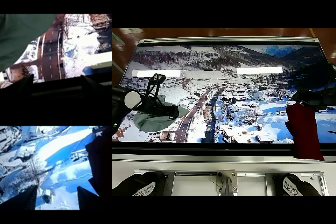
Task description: Fold the shirts.
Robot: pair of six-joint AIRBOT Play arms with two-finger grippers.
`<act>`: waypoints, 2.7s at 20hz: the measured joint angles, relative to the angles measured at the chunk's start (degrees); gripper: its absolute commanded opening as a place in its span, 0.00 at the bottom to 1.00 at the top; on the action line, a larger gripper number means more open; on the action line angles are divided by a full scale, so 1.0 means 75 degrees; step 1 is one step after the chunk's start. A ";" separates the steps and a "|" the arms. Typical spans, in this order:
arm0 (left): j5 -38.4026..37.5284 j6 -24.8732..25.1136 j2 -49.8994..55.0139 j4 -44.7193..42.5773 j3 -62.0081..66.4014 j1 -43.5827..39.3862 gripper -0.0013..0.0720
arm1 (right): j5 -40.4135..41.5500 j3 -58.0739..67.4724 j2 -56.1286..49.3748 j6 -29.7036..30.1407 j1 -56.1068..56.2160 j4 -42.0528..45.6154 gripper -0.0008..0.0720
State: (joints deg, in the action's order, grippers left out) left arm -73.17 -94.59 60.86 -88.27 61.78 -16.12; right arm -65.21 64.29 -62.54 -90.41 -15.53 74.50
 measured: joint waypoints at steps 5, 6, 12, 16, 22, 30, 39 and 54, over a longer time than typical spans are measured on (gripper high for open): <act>-0.0067 -0.0309 0.0149 -0.0667 0.0012 0.0428 0.98 | 0.0026 -0.0003 0.0000 0.0087 0.0000 -0.0058 0.87; -0.0052 -0.0385 0.0210 -0.0866 0.0017 0.0766 0.99 | -0.0015 0.0000 0.0000 0.0140 0.0003 -0.0061 0.87; 0.0102 -0.0478 0.1145 -0.0656 0.0023 0.3628 0.99 | -0.0207 0.0000 0.0000 0.0318 0.0000 -0.0073 0.87; 0.0664 -0.0300 0.2203 0.0114 0.0026 0.4427 0.99 | -0.0210 -0.0003 0.0000 0.0350 0.0000 -0.0070 0.87; 0.1480 -0.0318 0.3480 0.0694 0.0041 0.4564 0.07 | -0.0233 -0.0003 0.0000 0.0364 0.0000 -0.0093 0.87; 0.1644 0.0475 0.1973 0.1279 0.1306 0.3678 0.07 | -0.0178 0.0009 -0.0003 0.0463 0.0000 -0.0122 0.87; 0.2020 0.0434 -0.0338 0.2378 0.2830 0.0082 0.07 | -0.1343 0.0554 0.0586 0.0982 0.0000 -0.0259 0.87; 0.2579 0.0306 0.4211 0.4348 0.2952 -0.3200 0.98 | -0.2069 -0.0664 0.1072 0.1163 0.0000 -0.0178 0.87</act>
State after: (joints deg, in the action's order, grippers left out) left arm -53.82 -92.29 92.44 -55.66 83.92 -40.12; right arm -80.73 59.31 -54.50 -81.69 -15.53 73.17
